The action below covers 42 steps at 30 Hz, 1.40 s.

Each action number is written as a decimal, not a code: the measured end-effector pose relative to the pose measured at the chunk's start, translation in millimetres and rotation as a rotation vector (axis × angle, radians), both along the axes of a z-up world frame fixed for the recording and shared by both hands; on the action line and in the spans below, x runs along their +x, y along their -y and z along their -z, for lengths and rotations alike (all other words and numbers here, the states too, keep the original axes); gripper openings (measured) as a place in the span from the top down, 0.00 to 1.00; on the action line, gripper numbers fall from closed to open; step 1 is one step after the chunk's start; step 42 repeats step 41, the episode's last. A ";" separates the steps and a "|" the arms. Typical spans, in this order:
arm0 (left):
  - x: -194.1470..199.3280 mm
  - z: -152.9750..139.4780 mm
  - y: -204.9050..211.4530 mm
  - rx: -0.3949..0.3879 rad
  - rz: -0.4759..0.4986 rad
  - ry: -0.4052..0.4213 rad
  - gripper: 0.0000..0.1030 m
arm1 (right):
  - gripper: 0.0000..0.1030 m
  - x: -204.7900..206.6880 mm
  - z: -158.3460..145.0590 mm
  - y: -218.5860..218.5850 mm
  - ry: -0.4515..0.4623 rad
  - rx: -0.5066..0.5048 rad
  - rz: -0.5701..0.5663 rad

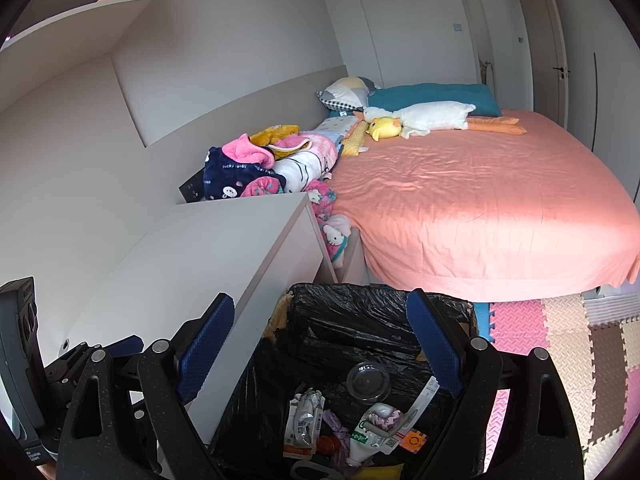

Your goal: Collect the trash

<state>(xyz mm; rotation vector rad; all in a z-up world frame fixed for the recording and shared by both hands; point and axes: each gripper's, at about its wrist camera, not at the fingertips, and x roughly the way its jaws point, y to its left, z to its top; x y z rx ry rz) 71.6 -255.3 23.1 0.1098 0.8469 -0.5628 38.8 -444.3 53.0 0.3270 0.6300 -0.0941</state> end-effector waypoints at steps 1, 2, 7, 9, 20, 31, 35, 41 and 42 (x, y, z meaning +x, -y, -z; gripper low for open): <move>0.0 0.1 0.0 -0.002 -0.002 -0.001 0.06 | 0.15 0.0 0.1 -0.1 -0.001 0.000 0.001; 0.0 -0.1 -0.1 -0.003 -0.004 0.001 0.06 | 0.15 0.0 0.0 0.0 -0.001 0.000 0.001; -0.7 -1.3 -1.0 -0.011 -0.008 0.005 0.06 | 0.15 -1.0 1.2 1.4 -0.001 0.001 0.002; -1.1 -1.2 -0.1 -0.004 -0.009 0.008 0.06 | 0.15 -1.2 1.3 2.0 0.000 0.001 0.002; -2.2 -1.6 1.2 0.006 -0.017 0.016 0.06 | 0.15 -1.3 1.4 2.8 0.000 0.001 0.004; -6.5 -4.5 0.2 -0.005 -0.004 0.040 0.06 | 0.15 -1.7 0.9 4.2 0.000 -0.001 0.002; -4.1 -5.2 0.3 -0.003 -0.022 0.040 0.06 | 0.15 -1.5 0.4 4.8 -0.001 0.000 0.003; -2.0 -4.5 0.9 0.006 -0.024 0.026 0.06 | 0.15 -1.5 0.5 5.1 -0.001 -0.001 0.002; -2.0 -4.5 0.9 0.006 -0.024 0.026 0.06 | 0.15 -1.5 0.5 5.1 -0.001 -0.001 0.002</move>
